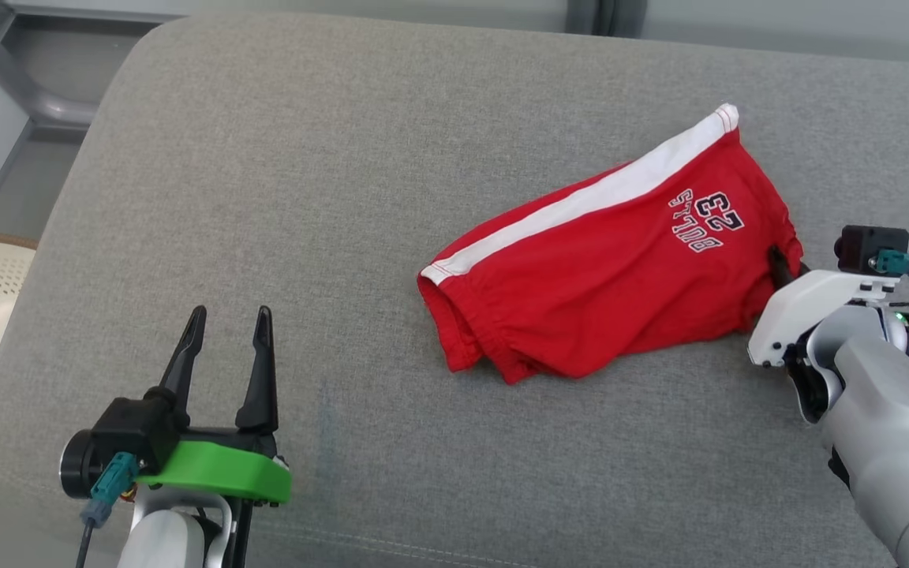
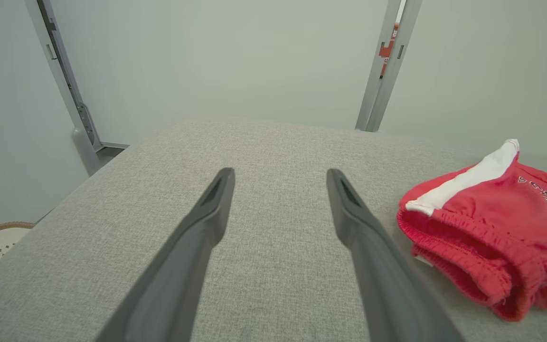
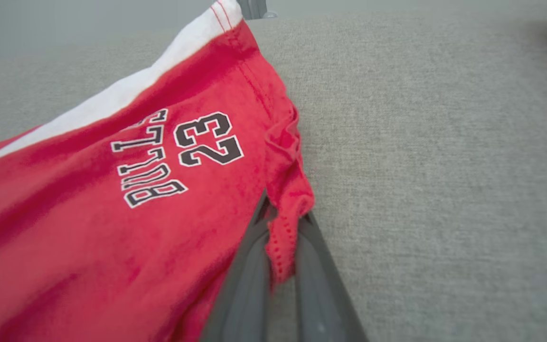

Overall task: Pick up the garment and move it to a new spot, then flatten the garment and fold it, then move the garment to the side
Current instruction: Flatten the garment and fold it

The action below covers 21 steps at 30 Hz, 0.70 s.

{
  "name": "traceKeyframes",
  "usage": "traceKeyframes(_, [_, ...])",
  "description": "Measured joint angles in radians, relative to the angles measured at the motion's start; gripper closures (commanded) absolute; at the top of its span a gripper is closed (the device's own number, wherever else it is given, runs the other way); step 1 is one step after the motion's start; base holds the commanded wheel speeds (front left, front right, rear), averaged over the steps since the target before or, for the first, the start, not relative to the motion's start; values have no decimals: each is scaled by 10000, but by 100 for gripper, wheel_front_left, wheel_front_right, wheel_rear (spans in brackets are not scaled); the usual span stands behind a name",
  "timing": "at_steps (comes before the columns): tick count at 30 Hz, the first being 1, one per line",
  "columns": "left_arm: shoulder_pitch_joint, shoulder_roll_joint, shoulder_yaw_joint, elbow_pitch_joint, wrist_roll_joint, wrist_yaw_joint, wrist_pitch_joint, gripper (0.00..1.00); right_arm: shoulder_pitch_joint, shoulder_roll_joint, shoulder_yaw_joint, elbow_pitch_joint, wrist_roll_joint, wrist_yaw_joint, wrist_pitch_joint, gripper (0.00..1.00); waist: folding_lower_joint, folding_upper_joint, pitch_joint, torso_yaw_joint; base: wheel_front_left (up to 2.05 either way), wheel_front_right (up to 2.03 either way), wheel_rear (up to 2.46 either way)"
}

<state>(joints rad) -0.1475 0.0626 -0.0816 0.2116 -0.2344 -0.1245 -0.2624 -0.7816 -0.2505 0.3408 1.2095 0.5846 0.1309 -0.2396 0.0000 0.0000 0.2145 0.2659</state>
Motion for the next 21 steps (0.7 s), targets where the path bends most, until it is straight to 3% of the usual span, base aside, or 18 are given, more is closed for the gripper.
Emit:
traceKeyframes(15, [1051, -69, 320, -111, 362, -35, -2, 0, 2882, -1181, -272, -1739, 1569, 0, -219, 100, 0, 0, -1280, -968, 0, 0, 0])
traceKeyframes(21, [1098, -84, 226, -146, 389, -42, 0, 0, 3178, -1114, -500, -2290, 1580, 0, -221, 100, 0, 0, -1494, -1310, 0, 0, 0])
